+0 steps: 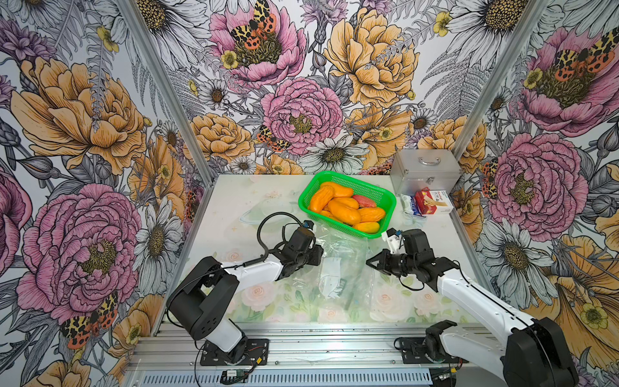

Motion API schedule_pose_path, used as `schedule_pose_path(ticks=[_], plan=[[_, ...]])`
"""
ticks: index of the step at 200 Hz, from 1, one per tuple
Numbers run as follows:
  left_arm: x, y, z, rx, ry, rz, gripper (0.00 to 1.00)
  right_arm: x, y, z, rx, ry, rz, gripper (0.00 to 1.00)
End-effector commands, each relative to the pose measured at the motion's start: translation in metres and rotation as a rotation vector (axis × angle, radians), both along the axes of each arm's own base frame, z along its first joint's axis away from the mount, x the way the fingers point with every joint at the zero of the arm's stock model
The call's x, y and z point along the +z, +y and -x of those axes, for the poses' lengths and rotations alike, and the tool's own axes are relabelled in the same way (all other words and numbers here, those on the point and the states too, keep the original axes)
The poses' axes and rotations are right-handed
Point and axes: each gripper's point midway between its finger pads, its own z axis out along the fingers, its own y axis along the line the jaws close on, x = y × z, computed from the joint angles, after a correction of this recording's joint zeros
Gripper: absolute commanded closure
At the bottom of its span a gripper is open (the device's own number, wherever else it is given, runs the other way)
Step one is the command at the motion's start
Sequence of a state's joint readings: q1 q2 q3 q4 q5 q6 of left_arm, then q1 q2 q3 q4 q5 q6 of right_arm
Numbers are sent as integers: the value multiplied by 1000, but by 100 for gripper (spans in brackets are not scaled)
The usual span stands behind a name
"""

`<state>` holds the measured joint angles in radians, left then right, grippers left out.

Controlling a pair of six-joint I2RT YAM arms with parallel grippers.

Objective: Place the mango in a zip-top bag and seal the zipper
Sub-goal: Pick up the zipper food storage bag.

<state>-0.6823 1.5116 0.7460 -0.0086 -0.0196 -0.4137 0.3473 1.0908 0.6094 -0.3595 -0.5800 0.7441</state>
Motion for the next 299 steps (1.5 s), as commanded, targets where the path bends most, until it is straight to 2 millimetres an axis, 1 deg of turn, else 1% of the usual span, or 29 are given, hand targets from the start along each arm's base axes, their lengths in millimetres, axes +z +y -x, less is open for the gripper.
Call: schedule_pose_path(ticks=[1, 26, 61, 76, 88, 107, 126, 147, 162, 182, 206, 224, 231, 251, 270, 299], plan=[[35, 11, -6, 45, -88, 50, 53, 28, 6, -9, 5, -78, 2, 100], [63, 23, -8, 67, -146, 97, 51, 45, 16, -16, 23, -120, 0, 100], [94, 40, -9, 92, -203, 138, 49, 61, 34, -20, 63, -161, 8, 100], [104, 50, -8, 108, -224, 139, 46, 67, 41, -21, 76, -178, 11, 100], [112, 56, -8, 118, -239, 144, 42, 71, 45, -22, 87, -192, 12, 100], [123, 66, -8, 128, -253, 166, 39, 82, 52, -26, 100, -229, 15, 100], [137, 73, -7, 125, -253, 211, 37, 93, 57, -32, 106, -265, 23, 100], [152, 77, -1, 106, -259, 252, 34, 103, 66, -41, 116, -292, 28, 100], [162, 77, 3, 88, -258, 287, 32, 109, 75, -47, 130, -308, 31, 100], [174, 74, 7, 54, -244, 353, 25, 117, 84, -59, 127, -323, 36, 100], [186, 66, 13, -4, -207, 435, 19, 129, 92, -78, 109, -348, 40, 100], [193, 59, 17, -44, -192, 467, 17, 137, 98, -94, 85, -360, 42, 100], [195, 57, 19, -57, -190, 478, 17, 137, 99, -100, 71, -357, 46, 100], [197, 50, 24, -92, -175, 501, 15, 141, 103, -117, 28, -352, 52, 100], [199, 37, 32, -148, -188, 496, 12, 142, 107, -130, -3, -344, 52, 100], [193, 15, 41, -217, -216, 442, 10, 142, 112, -140, -35, -329, 46, 100]])
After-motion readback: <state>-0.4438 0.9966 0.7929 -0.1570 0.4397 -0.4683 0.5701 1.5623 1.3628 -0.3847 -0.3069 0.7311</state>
